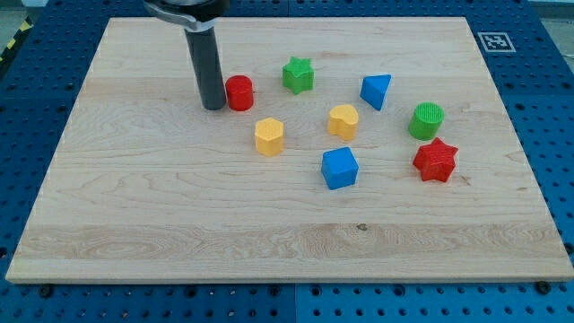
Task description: Push the red circle above the yellow hexagon
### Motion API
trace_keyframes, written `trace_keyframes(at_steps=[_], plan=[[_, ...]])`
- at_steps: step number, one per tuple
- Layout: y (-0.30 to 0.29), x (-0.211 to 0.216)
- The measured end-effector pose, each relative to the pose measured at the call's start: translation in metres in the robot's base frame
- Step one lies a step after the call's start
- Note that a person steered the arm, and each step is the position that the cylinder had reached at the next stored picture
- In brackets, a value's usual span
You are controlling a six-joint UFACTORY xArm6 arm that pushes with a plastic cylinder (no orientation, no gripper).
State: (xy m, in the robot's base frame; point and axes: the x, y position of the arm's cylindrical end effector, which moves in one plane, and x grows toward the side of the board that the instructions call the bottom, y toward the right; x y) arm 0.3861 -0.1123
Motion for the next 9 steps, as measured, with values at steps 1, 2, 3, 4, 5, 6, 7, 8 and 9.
trace_keyframes(at_steps=[1, 2, 3, 4, 5, 6, 7, 8, 9], plan=[[-0.003, -0.001], [-0.003, -0.024], [-0.003, -0.029], [-0.002, -0.029], [0.010, -0.029], [0.019, -0.029], [0.021, -0.027], [0.021, -0.021], [0.026, -0.016]])
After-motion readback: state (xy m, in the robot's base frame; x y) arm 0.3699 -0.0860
